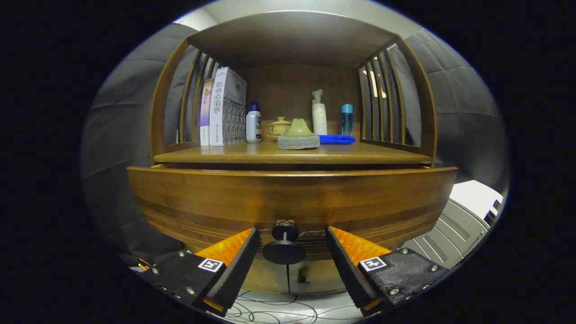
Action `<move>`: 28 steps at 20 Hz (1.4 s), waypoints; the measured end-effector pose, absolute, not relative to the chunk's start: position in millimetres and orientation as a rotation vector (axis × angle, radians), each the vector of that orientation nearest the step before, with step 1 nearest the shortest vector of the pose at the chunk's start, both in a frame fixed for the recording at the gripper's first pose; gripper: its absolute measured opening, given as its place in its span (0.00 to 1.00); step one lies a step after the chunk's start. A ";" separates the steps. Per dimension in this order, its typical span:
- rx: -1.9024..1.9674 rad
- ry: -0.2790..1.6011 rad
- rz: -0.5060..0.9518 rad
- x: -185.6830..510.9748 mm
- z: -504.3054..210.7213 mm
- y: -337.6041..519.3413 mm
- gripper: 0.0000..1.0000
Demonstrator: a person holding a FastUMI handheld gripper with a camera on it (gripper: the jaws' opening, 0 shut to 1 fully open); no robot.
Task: Pull open the drawer, take out the items inside it, and place them on the countertop above the cabinet.
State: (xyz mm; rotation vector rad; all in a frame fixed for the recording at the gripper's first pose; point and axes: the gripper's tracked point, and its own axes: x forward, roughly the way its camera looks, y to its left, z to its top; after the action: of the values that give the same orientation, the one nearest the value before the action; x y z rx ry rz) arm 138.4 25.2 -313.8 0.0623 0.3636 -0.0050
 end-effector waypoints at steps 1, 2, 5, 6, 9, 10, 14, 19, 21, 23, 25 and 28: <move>0.062 0.364 -0.006 147.0 -315.7 25.1 0.94; 0.064 0.361 -0.007 155.6 -316.8 25.2 0.94; 0.061 0.370 -0.006 174.8 -322.7 22.9 0.95; 0.054 0.372 -0.009 172.9 -323.1 20.9 0.95; 0.037 0.399 0.023 171.2 -334.0 21.0 0.94; 0.015 0.416 0.057 168.3 -332.7 19.9 0.95; 0.013 0.394 0.161 154.5 -296.3 15.9 0.95; -0.041 0.350 0.250 121.6 -229.9 22.1 0.95; -0.063 0.286 0.255 112.9 -194.8 21.3 0.95; -0.020 0.216 0.213 102.7 -141.7 12.6 0.94; 0.028 0.185 0.179 85.0 -107.3 0.9 0.95; 0.060 0.098 0.128 59.4 -60.7 -10.5 0.94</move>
State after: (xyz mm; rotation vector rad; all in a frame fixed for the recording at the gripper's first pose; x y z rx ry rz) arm 59.4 -10.5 -60.7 0.0601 0.0984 0.1277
